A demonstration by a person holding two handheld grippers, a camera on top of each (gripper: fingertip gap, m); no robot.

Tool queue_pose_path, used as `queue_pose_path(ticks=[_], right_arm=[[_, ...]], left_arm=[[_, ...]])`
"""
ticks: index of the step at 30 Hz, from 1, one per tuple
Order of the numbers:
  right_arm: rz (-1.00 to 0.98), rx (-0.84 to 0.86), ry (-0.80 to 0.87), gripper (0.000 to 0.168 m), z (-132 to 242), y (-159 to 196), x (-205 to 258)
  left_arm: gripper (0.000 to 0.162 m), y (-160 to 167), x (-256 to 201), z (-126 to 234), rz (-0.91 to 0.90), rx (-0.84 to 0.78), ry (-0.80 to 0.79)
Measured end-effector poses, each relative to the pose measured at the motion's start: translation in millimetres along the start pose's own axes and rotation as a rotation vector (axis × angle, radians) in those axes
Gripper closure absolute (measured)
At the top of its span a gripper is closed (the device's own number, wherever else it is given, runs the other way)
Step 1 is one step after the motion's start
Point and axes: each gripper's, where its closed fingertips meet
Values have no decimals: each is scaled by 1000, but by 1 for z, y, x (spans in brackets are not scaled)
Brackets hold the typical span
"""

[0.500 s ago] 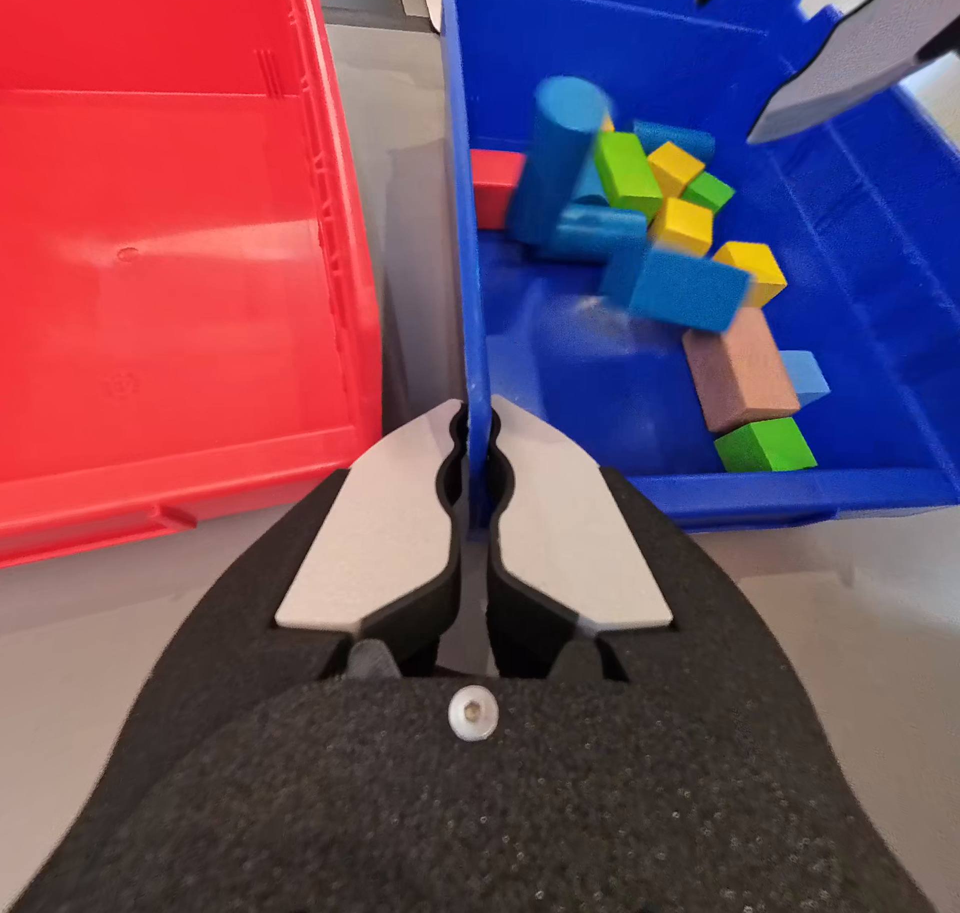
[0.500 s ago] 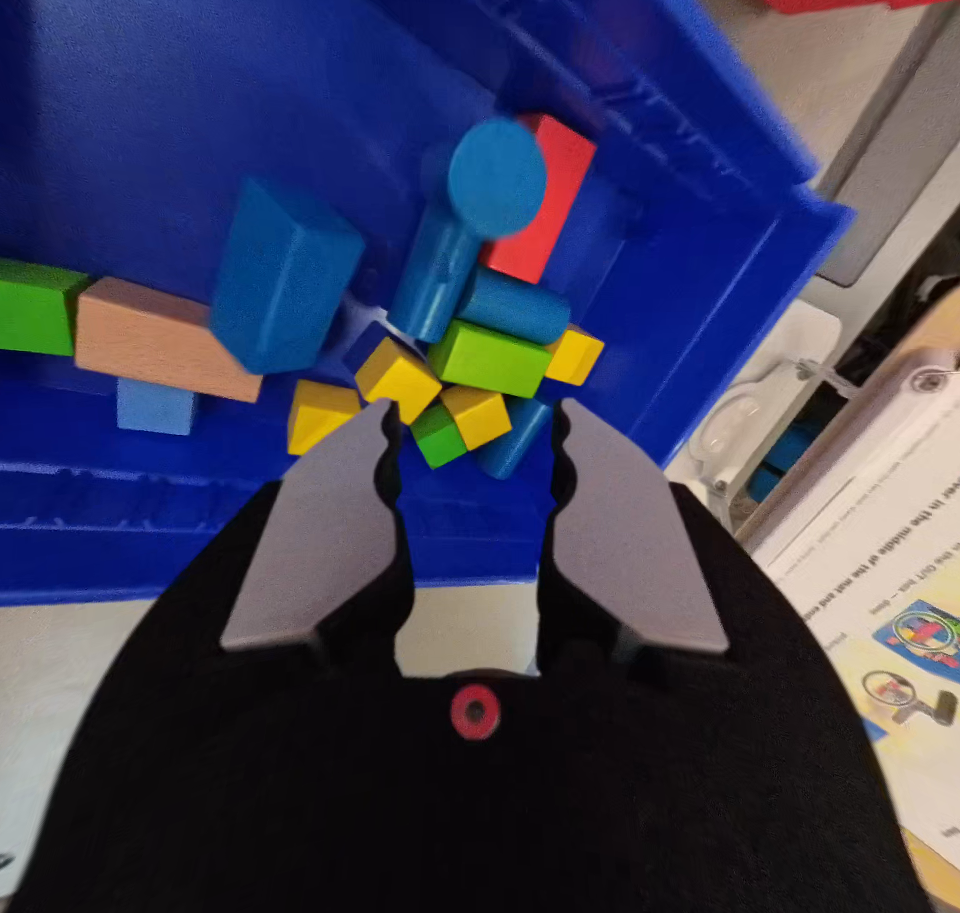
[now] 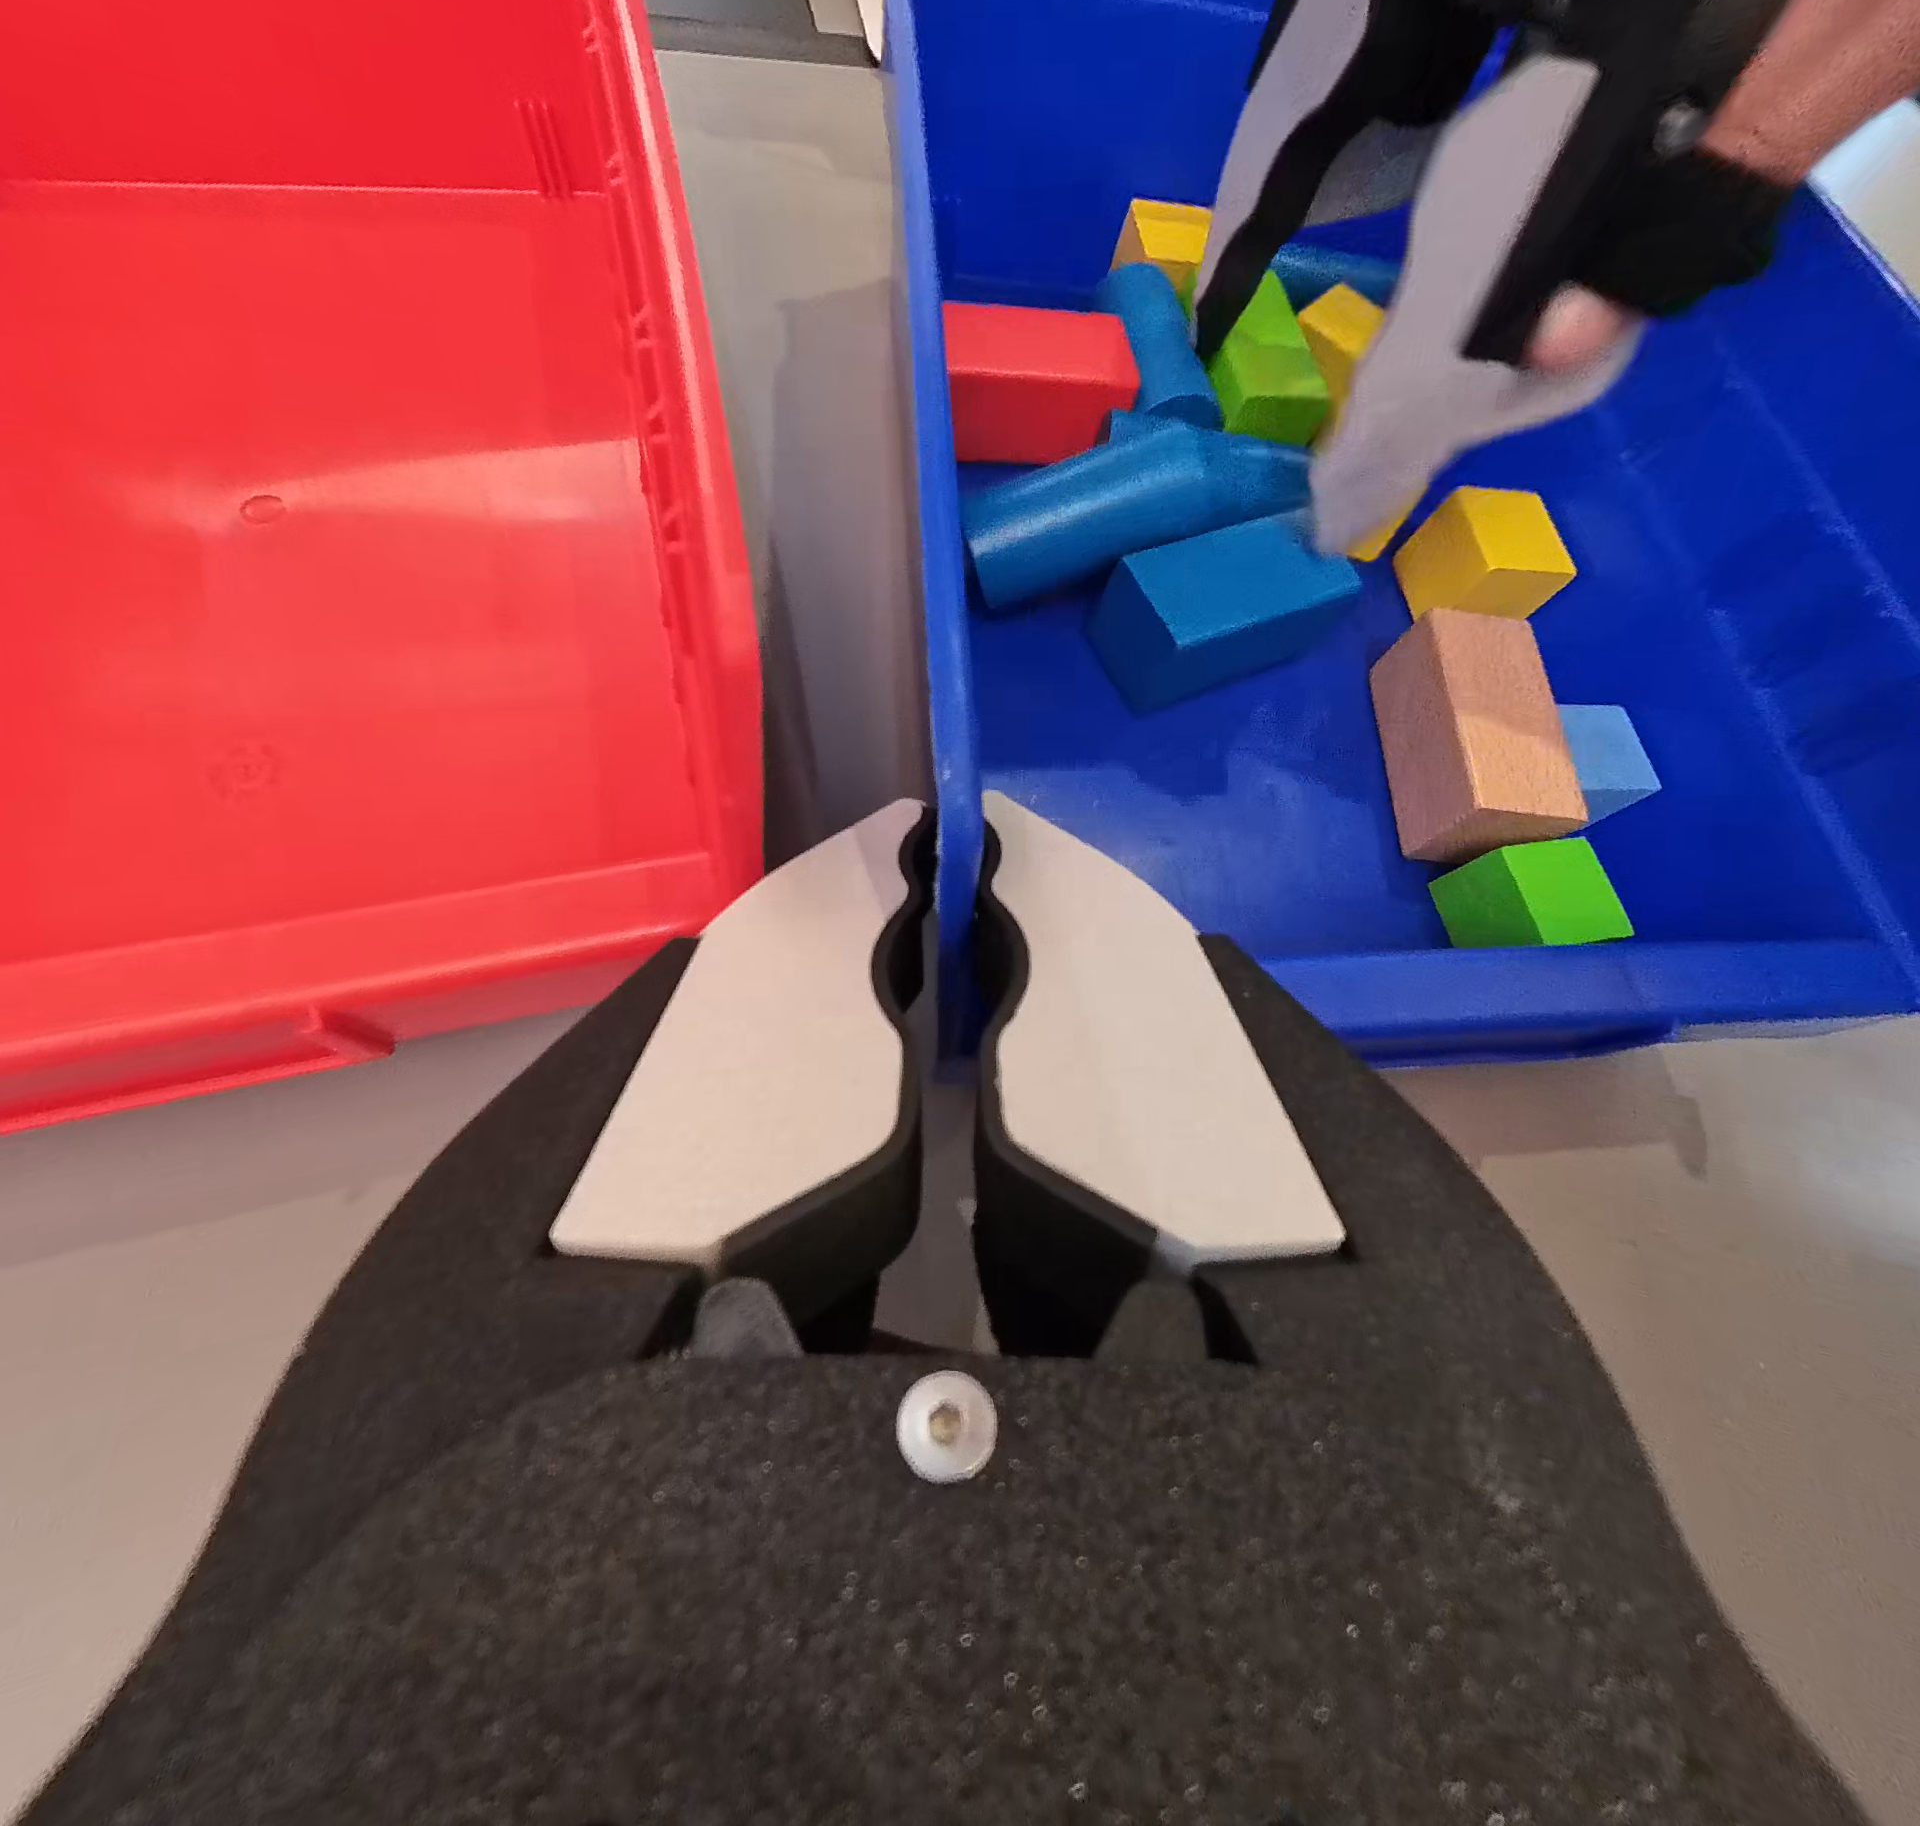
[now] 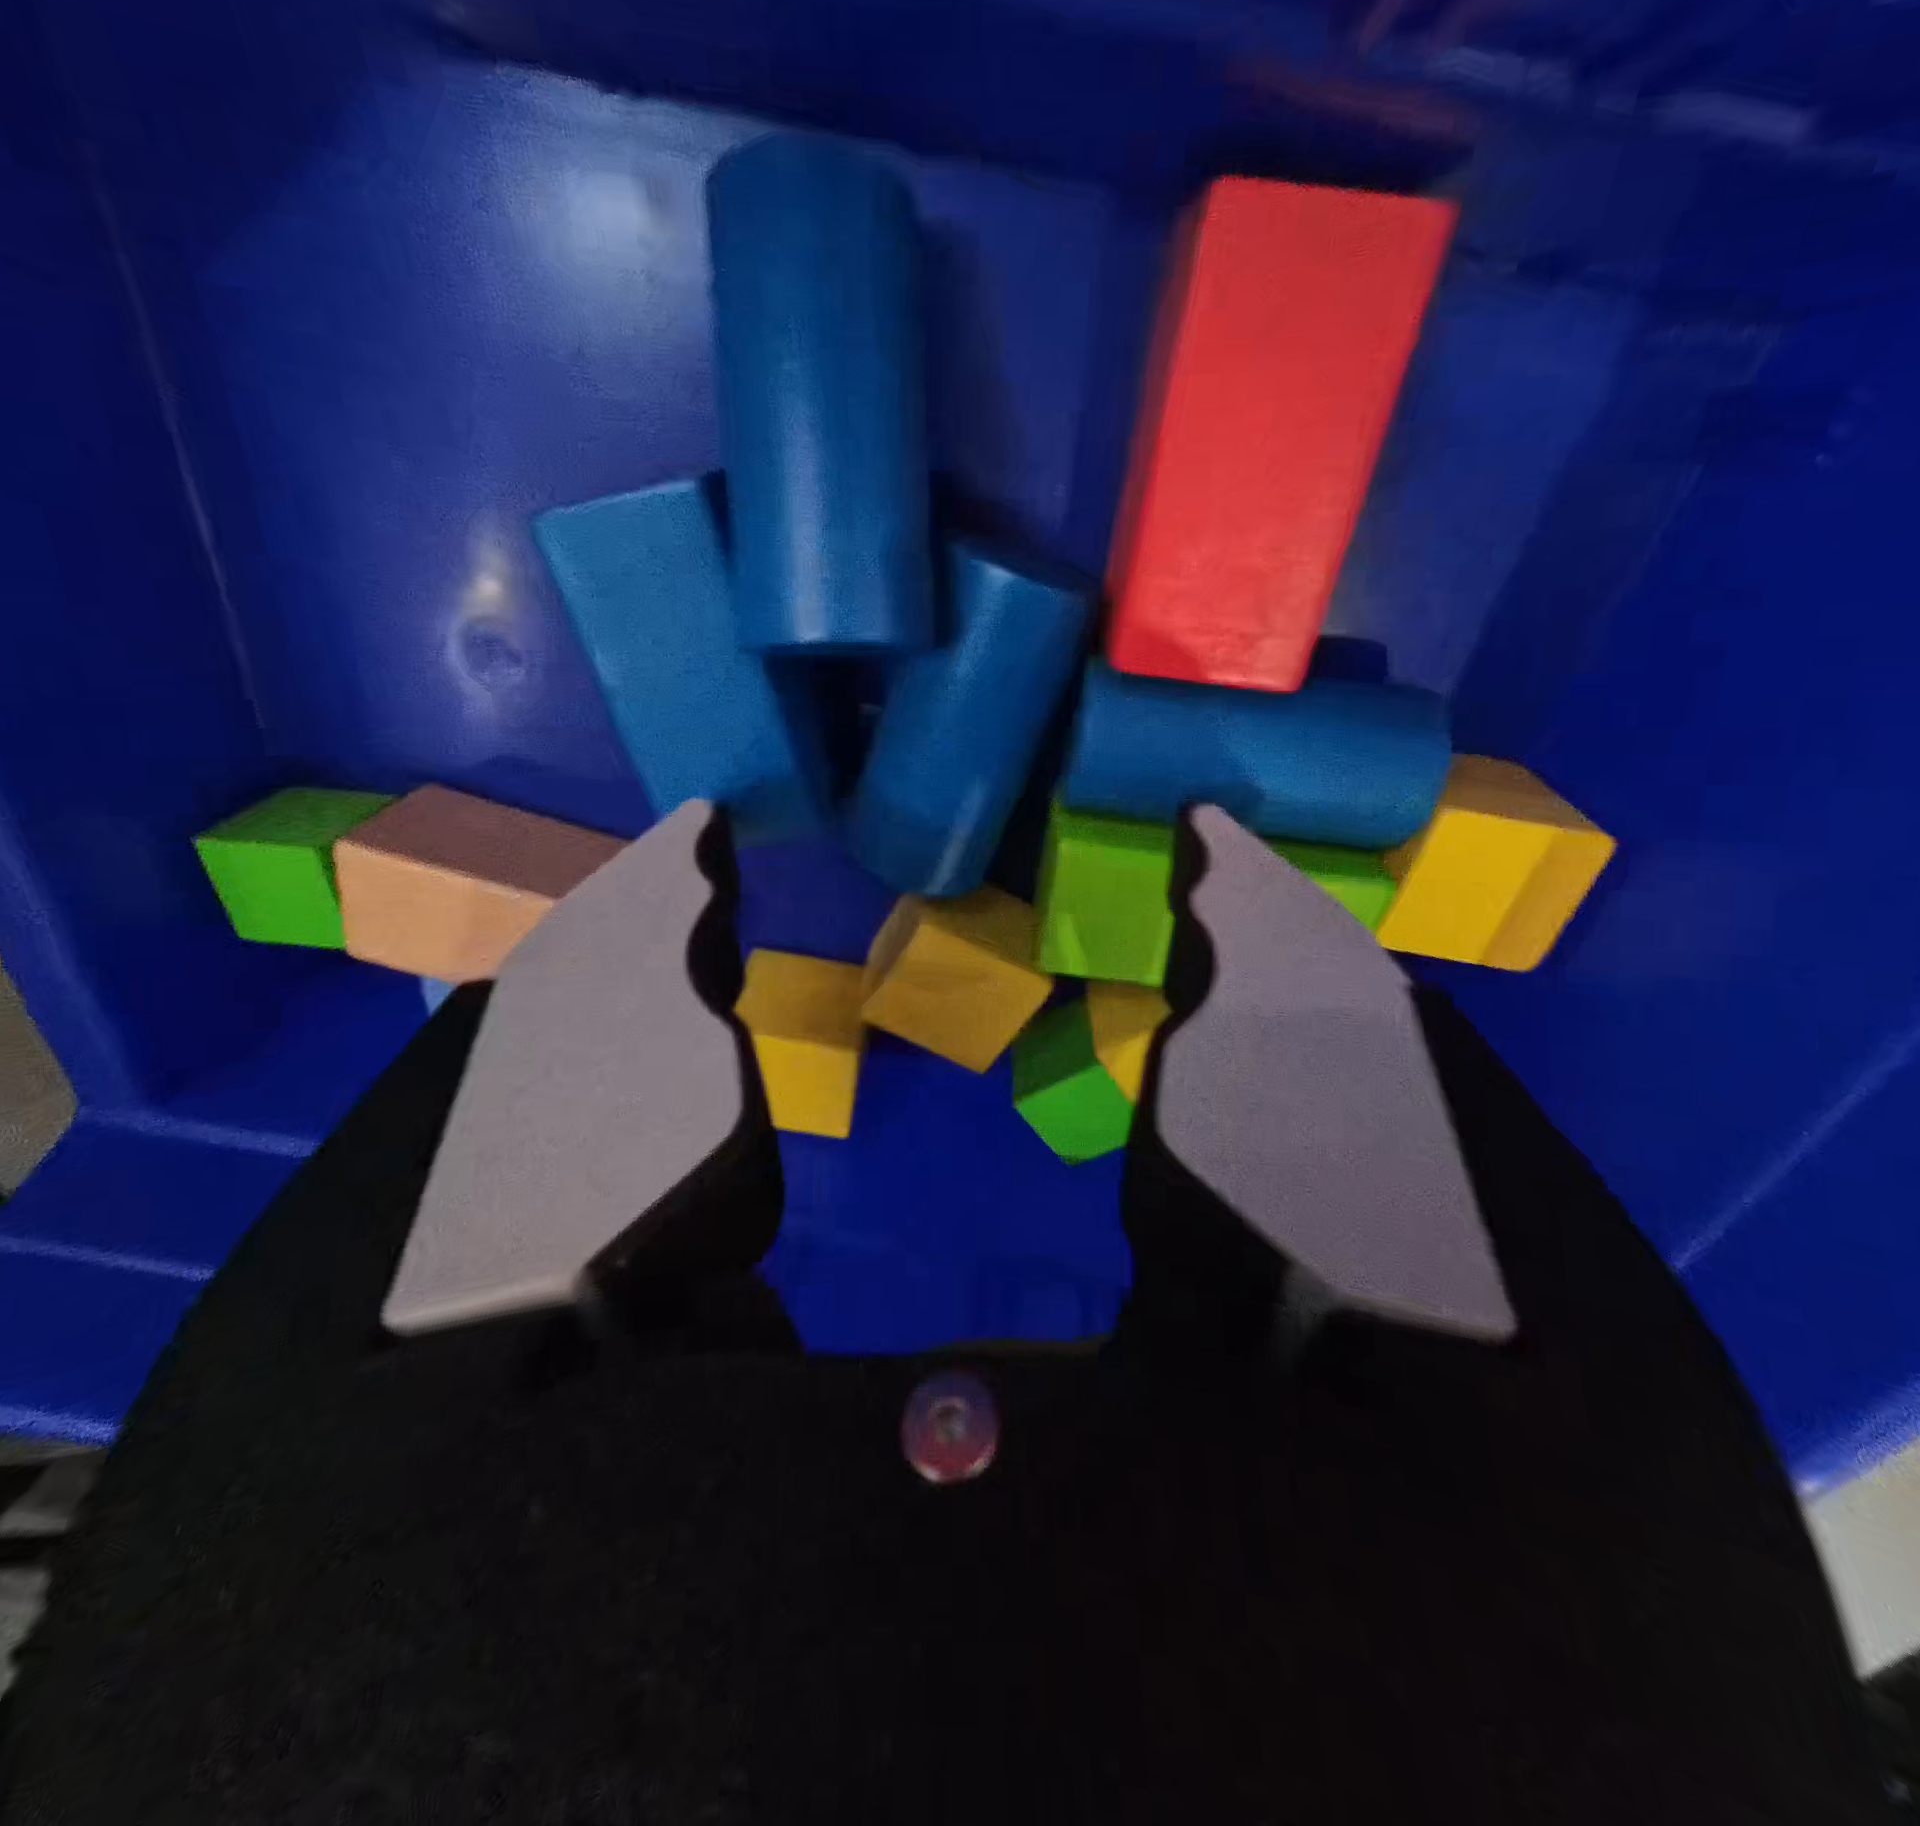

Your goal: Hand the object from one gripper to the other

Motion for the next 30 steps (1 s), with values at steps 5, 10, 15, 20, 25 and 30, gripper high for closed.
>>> queue_pose_path(ticks=[5,10,15,20,25,30], right_arm=[[32,44,-221,57,-4,9,68],[-10,-74,2,76,23,3,21],[-213,26,173,40,12,28,-32],[-227,264,85,22,-23,44,-8],[-269,-106,-220,55,3,-20,35],[-198,-277,-131,69,57,-33,17]], left_arm=[[158,0,0,0,0,0,1],[158,0,0,0,-1,0,1],[158,0,0,0,2,0,-1],[158,0,0,0,8,0,4],[158,0,0,1,10,-3,4],[158,0,0,1,11,-3,5]])
Point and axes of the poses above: each gripper's, where its closed fingertips meet, z back along the fingers, y out of its underside, x = y × z across the jaws, and after that the axes turned 12 degrees about -x, right-handed
